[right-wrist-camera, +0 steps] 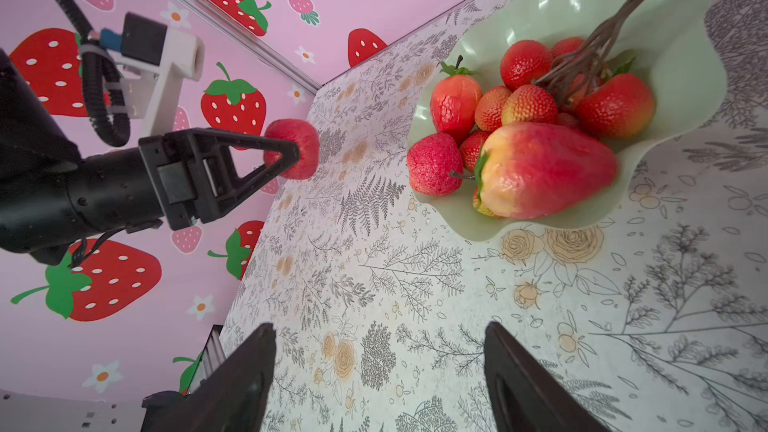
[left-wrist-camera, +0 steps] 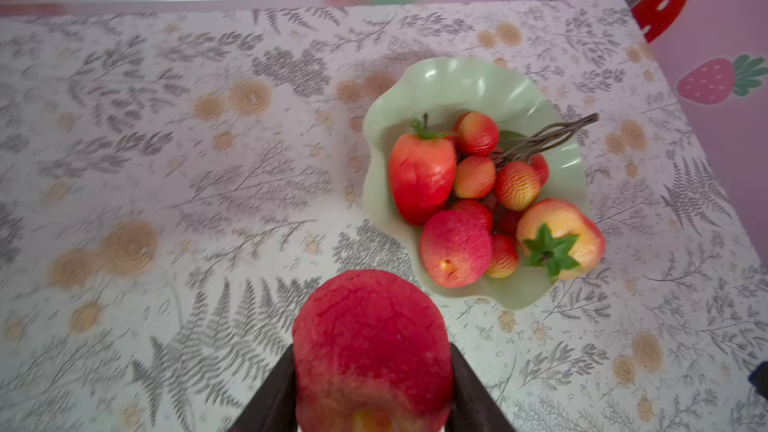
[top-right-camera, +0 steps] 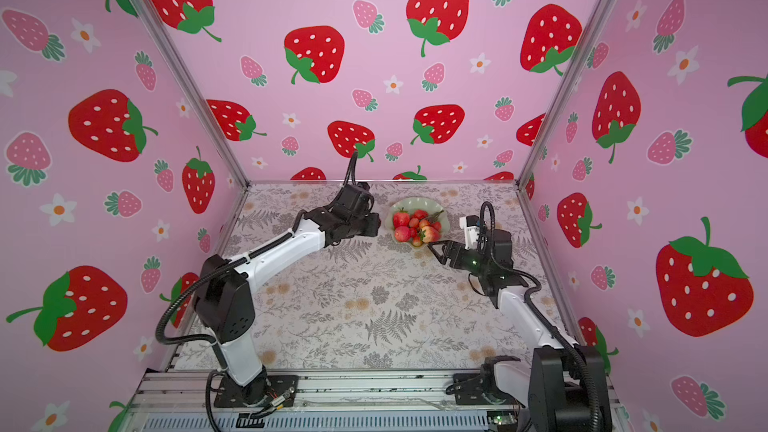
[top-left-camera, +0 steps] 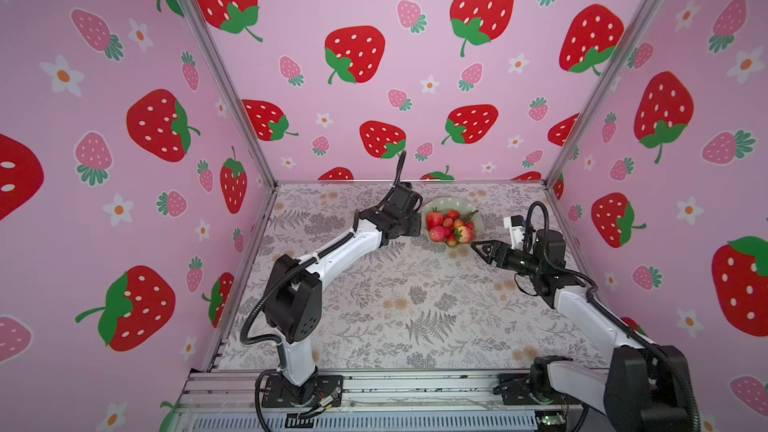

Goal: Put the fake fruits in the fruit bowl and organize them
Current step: 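Lower the round fruit into the bowl and open the left gripper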

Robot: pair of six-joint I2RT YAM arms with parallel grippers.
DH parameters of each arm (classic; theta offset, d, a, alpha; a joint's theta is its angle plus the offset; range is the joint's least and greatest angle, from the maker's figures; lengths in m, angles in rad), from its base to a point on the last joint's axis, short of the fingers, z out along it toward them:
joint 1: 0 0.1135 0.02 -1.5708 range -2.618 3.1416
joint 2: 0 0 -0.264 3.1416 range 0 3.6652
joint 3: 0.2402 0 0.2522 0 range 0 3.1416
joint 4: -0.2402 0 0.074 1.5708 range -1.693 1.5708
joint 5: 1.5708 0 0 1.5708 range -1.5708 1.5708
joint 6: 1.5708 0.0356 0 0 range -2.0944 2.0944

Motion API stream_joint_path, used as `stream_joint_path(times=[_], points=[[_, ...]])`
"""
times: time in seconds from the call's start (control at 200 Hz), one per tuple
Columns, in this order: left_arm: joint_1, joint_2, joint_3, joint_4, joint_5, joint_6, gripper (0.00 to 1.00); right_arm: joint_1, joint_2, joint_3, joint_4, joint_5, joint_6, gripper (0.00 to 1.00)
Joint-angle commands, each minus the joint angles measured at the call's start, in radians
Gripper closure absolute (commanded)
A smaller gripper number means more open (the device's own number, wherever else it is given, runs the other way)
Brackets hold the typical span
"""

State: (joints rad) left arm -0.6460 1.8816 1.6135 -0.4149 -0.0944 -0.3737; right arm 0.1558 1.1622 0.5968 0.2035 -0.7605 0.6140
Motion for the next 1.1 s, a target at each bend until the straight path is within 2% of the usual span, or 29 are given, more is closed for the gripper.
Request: stream_joint_path(times=[0.0,0.19,0.33,0.47,0.72,0.896,1.096], points=[[-0.021,0.107,0.139,0.036,0.064,0.103,0.55,-0.008,-0.027,0.026,-0.033,0.016,-0.046,0.20],[-0.042,0.270,0.268,0.218,0.108,0.270,0.55,-0.010,-0.029,0.015,-0.037,0.000,-0.067,0.20],[-0.040,0.348,0.333,0.333,0.091,0.320,0.55,-0.010,-0.029,0.006,-0.053,-0.007,-0.073,0.20],[-0.034,0.466,0.489,0.283,0.083,0.348,0.54,-0.014,-0.024,0.005,-0.065,-0.014,-0.087,0.20],[-0.025,0.610,0.649,0.278,0.042,0.380,0.52,-0.019,-0.014,-0.001,-0.072,-0.019,-0.094,0.20],[-0.015,0.661,0.684,0.304,0.032,0.427,0.51,-0.021,-0.015,-0.007,-0.074,-0.023,-0.095,0.20],[0.003,0.695,0.729,0.292,0.040,0.417,0.45,-0.025,-0.008,-0.010,-0.074,-0.014,-0.099,0.20]])
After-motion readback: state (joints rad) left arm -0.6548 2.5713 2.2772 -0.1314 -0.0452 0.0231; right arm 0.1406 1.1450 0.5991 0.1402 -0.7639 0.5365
